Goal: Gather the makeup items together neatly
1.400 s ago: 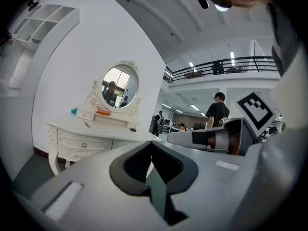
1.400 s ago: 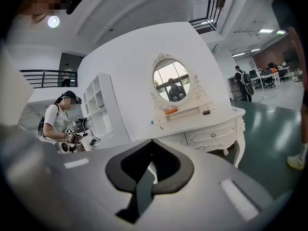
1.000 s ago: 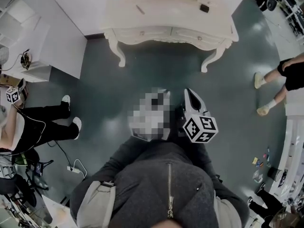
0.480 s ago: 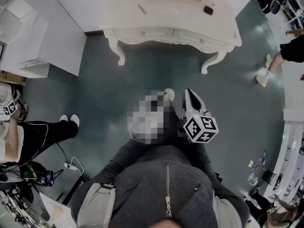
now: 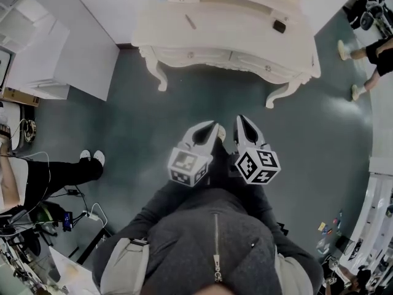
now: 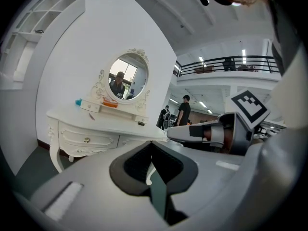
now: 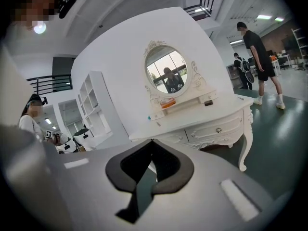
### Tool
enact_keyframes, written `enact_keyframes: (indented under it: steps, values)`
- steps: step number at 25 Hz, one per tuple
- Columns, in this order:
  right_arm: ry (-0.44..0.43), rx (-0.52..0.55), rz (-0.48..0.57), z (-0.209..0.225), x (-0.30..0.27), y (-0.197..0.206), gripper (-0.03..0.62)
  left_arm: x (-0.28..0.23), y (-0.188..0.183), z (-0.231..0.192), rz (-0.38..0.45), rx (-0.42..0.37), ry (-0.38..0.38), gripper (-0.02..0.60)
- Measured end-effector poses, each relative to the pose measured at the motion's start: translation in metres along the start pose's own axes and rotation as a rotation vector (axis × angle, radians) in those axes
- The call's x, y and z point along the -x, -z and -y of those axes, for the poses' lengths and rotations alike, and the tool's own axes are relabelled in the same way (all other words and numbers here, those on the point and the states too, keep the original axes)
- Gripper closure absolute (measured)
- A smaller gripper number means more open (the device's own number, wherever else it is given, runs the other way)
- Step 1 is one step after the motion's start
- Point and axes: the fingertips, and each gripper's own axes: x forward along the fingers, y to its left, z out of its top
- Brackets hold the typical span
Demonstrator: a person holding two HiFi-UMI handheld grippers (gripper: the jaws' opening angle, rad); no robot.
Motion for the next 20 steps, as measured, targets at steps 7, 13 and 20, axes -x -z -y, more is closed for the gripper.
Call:
enact_keyframes:
  steps: [7,13,20]
  values:
    - [-0.018,0.001,-0.013,0.015,-0.046,-0.029,0.591,-0.041,-0.019,-0.025,-0.020,0.011,-0.016,0.571]
    - [-0.030,-0.003,-0.036,0.031,-0.087,-0.047,0.591,-0.078,-0.032,-0.053,-0.025,0.022,-0.037,0.571]
    - [-0.039,-0.002,-0.055,0.052,-0.124,-0.068,0.591,-0.119,-0.042,-0.071,-0.047,0.030,-0.042,0.571]
